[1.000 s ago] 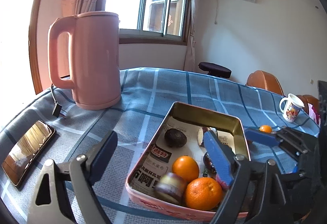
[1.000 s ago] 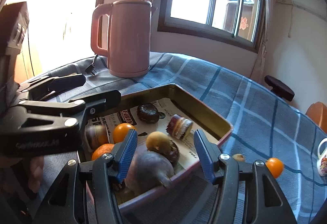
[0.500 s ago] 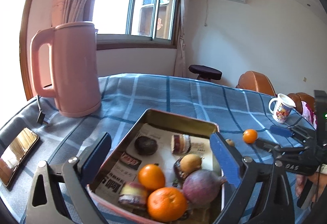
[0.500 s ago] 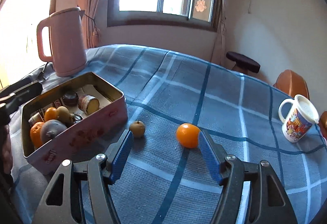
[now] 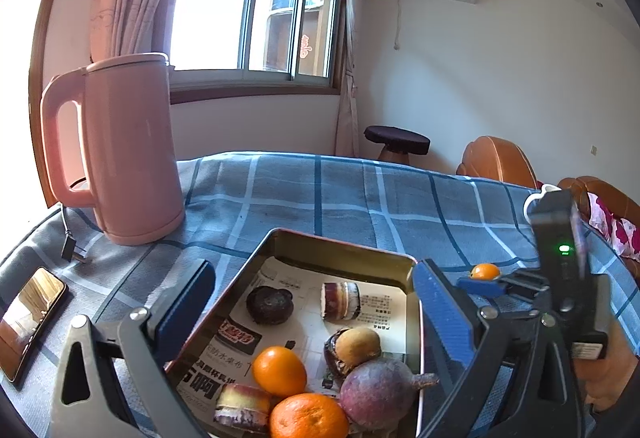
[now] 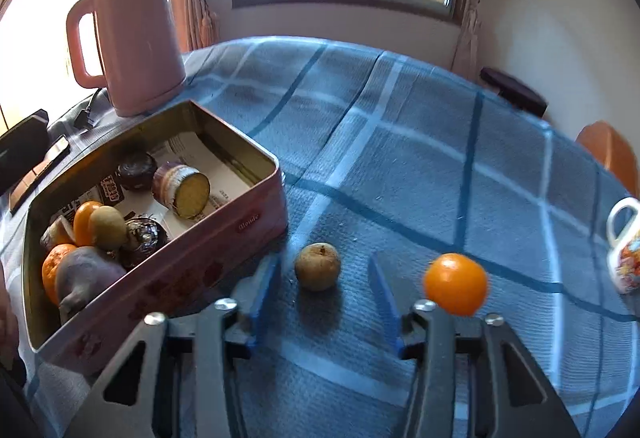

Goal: Organize fruits
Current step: 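Grasp the small brown round fruit with the right tool while the left tool grasps a tangerine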

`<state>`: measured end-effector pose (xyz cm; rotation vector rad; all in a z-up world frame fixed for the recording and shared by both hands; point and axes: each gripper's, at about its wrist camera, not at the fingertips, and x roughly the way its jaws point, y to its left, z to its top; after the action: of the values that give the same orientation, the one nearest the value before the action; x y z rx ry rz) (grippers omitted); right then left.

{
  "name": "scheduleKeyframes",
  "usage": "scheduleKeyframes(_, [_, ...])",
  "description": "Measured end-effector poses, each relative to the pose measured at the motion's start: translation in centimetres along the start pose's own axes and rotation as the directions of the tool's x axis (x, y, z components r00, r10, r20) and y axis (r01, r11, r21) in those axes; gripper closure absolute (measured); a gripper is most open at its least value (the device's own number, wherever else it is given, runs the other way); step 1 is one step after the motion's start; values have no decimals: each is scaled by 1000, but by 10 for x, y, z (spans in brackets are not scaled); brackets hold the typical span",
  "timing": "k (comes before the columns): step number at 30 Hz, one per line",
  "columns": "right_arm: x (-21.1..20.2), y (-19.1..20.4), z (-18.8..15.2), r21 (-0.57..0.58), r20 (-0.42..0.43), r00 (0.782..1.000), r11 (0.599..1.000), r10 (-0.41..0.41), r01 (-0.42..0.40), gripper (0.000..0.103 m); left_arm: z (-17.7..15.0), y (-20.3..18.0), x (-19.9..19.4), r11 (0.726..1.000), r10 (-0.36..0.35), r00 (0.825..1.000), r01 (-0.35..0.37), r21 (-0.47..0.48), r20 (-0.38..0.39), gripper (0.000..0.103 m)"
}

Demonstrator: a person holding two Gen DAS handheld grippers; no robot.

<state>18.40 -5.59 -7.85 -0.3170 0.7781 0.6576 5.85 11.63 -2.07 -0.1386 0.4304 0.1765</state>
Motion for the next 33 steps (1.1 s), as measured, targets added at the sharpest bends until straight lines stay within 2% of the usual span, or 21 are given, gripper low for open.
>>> scheduleKeyframes(2, [7,-1,-1,9,-35,999,1000,14,-13,76,2,-4,2,1000,-4,1000,4,9,-7,1])
scheduleKeyframes(4, [0,-3,-2,18,-6,999,999,35,-35,76,4,-10,4,1000,-10,1000,10,16,-9,1])
scheduleKeyframes(8, [-24,-21,-8,50,79,997,999,6,-10,76,12,-31,8,999,-37,999,37,39,-14,1])
scheduleKeyframes(12, [-46,-56,-18,113,136,985,989,-107,92,76,21,-69,21,992,-95,994,99,80,-45,1])
scheduleKeyframes(15, [-58,-85,-26,178,145,974,973,-174,148,76,23,-101,37,983,-133,988,142,113,-84,1])
scheduleKeyframes(19, [-65,-116,-39,231,119,949,938,-293,260,76,17,-137,65,971,-172,970,196,138,-174,1])
scheduleKeyframes(23, [-72,-136,-48,276,102,938,915,-330,292,76,4,-169,95,957,-181,947,232,175,-264,4])
scheduleKeyframes(25, [-75,-138,-51,291,106,935,910,-339,297,76,-3,-179,109,951,-180,934,246,190,-309,13])
scheduleKeyframes(27, [-77,-138,-51,299,109,933,906,-344,299,76,-7,-186,121,944,-192,917,270,189,-351,16])
scheduleKeyframes(29, [-77,-140,-52,304,109,932,904,-345,299,76,-11,-190,129,941,-190,907,277,193,-375,21])
scheduleKeyframes(33, [-74,-143,-51,313,108,931,900,-349,301,76,-16,-193,140,931,-224,873,323,168,-433,36])
